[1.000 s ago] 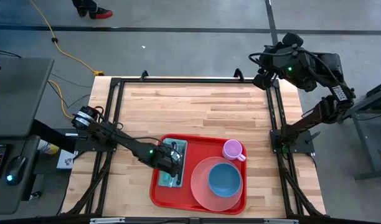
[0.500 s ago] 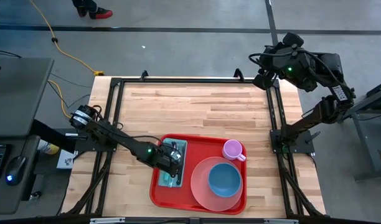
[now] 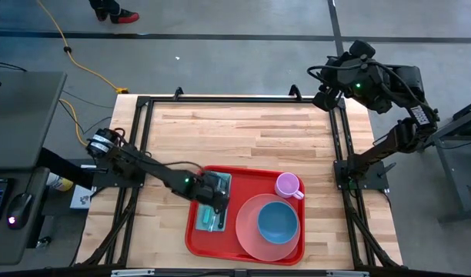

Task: Set up tray
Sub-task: Adjust the blue fork

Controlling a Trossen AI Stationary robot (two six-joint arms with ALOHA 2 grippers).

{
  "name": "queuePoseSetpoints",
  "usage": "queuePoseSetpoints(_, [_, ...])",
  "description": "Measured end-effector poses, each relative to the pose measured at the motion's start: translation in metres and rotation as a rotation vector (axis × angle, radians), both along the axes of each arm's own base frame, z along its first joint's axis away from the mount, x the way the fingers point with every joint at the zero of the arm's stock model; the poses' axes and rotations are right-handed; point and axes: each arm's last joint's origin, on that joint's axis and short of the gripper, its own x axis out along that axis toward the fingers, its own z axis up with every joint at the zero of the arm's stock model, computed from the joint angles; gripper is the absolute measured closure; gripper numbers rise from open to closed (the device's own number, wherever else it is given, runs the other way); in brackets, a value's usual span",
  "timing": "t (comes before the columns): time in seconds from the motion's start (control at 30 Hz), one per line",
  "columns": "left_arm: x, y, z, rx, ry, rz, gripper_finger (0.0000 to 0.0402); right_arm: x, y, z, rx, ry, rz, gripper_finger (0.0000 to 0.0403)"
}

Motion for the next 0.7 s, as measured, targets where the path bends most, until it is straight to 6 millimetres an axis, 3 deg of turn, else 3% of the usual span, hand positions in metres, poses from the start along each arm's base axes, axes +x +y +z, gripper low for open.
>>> queuePoseSetpoints(0.23, [0.014,0.019,0.002,0.002,-0.051,-0.106,0.0213,0.000,0.000,0.000,0.001,-0.001,0.001,0.0196])
queuePoseSetpoints(0.47, [0.005,0.020,-0.004,-0.010,0.065,-0.133,0.0223,0.000,0.000,0.000,0.002,-0.002,0.001,0.0196])
queuePoseSetpoints(0.7, [0.006,0.021,-0.003,-0.005,0.054,-0.131,0.0223,0.000,0.000,0.000,0.000,-0.002,-0.001,0.0197])
